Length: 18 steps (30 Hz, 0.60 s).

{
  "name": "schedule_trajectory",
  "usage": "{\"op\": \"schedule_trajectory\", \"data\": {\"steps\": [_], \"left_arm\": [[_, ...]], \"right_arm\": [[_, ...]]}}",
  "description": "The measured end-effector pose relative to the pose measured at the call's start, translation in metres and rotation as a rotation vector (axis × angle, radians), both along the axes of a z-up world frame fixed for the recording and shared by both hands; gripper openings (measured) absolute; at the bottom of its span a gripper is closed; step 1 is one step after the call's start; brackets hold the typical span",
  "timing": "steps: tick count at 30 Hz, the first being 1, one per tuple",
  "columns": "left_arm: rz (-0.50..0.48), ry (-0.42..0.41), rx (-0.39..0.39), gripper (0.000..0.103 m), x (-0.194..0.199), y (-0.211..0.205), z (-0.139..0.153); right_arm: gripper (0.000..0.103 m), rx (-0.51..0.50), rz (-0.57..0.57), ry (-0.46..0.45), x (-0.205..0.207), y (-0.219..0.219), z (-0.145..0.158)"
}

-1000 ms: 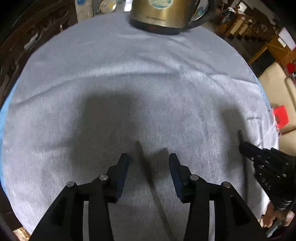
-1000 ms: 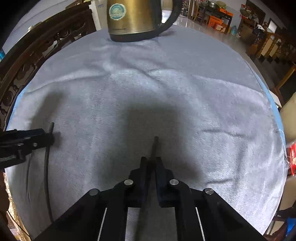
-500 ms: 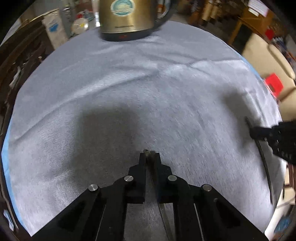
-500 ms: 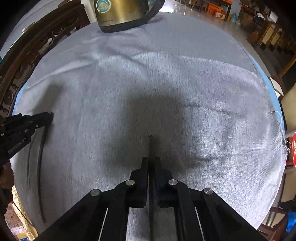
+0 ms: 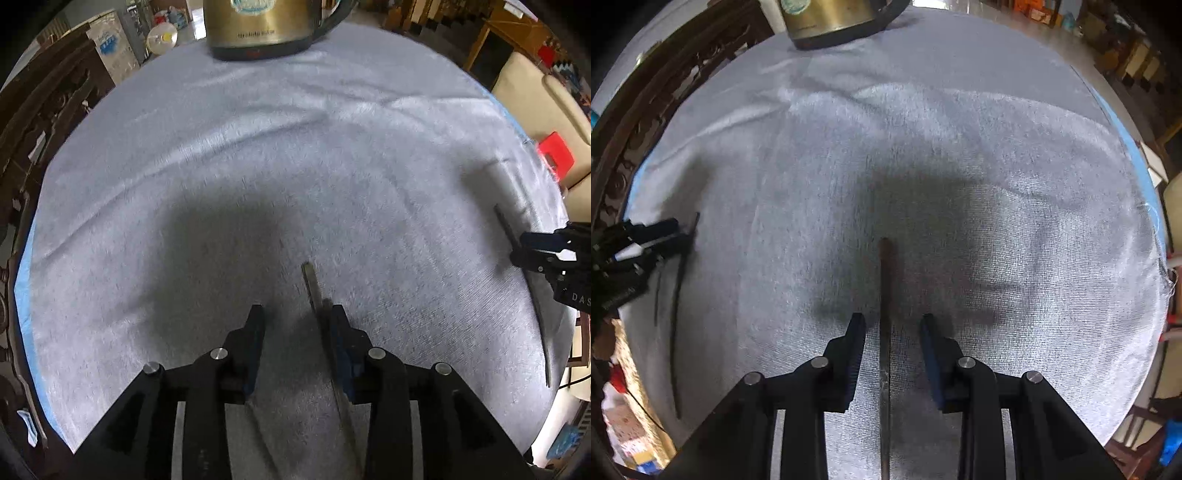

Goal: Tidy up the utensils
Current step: 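Raise both held chopsticks and carry them toward the holder cup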

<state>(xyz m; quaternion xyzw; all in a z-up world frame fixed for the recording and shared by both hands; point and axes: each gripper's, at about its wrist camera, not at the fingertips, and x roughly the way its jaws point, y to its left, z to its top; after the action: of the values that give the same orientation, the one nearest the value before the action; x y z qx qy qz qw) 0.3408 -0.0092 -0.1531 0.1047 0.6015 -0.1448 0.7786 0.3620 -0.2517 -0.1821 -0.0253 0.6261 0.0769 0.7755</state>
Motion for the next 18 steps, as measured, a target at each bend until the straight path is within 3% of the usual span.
{"op": "schedule_trajectory", "data": {"steps": [2, 4, 7, 8, 13, 18], "left_arm": [[0.003, -0.017, 0.002, 0.036, 0.002, -0.006, 0.002], [0.01, -0.029, -0.005, 0.033, 0.003, -0.009, 0.006], [0.004, -0.049, -0.016, 0.02, 0.006, -0.016, 0.011], [0.004, -0.049, -0.025, 0.011, 0.01, -0.016, 0.011], [0.05, -0.046, -0.085, 0.006, 0.015, -0.006, 0.015], [0.093, -0.108, -0.113, 0.005, -0.009, 0.012, 0.036]], "right_arm": [[0.031, -0.048, 0.021, -0.019, -0.004, 0.009, 0.0], [0.021, -0.053, 0.035, -0.028, -0.007, 0.016, 0.0], [0.009, -0.06, 0.038, -0.038, -0.009, 0.022, 0.003], [0.007, -0.057, 0.036, -0.04, -0.009, 0.022, 0.002], [0.006, 0.009, 0.0, -0.05, -0.005, 0.015, 0.002], [0.006, 0.106, -0.067, -0.079, -0.013, -0.014, 0.004]]}}
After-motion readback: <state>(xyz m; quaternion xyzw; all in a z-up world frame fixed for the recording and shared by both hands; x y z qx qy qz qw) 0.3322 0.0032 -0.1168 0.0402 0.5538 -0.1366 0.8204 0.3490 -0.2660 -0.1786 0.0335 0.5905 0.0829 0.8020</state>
